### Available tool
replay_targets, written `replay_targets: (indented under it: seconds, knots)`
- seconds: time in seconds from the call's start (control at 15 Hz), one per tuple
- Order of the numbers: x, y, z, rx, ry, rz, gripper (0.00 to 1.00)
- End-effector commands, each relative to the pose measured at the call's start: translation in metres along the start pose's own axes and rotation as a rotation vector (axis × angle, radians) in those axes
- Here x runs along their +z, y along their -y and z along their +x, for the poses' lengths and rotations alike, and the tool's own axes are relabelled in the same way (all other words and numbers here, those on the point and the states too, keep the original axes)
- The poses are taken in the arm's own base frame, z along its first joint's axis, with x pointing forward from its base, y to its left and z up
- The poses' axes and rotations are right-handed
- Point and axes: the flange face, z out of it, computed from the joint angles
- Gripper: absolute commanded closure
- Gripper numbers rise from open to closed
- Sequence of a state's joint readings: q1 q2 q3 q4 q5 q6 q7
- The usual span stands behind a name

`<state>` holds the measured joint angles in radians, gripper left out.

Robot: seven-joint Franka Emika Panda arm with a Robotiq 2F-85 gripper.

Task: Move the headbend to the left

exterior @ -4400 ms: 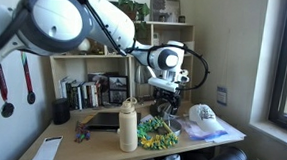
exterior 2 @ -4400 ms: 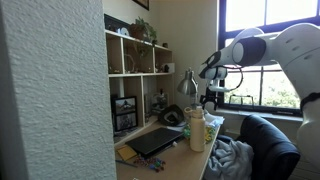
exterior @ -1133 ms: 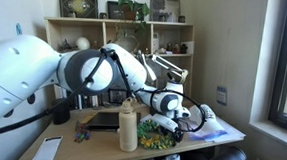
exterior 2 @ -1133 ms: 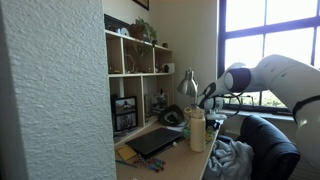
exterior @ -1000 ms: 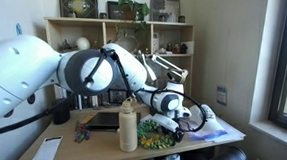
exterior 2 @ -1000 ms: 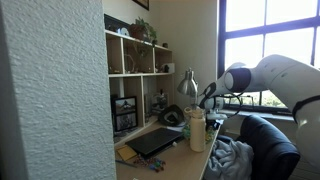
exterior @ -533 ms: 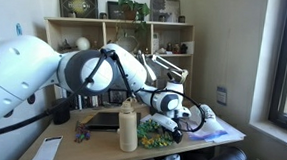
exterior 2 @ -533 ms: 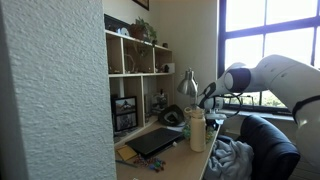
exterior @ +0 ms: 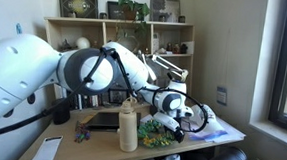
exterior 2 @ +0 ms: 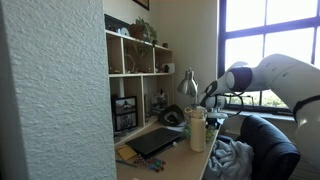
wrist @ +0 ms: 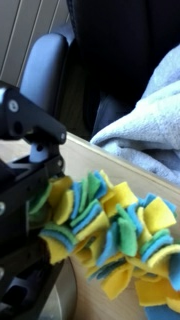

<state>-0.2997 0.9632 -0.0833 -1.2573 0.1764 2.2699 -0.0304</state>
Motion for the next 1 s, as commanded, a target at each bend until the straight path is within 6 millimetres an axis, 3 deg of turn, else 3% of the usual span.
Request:
replay_targets:
  seconds: [0.0,0.53,0.93]
  knots:
    - [-0.027,-0.01,-0.006,0.041,0.001,0.031,0.98]
    - [-0.065,-0.012,-0.017,0.044,-0.015,0.047,0.98]
    - [-0.082,-0.022,-0.035,0.053,0.105,-0.042,0.98]
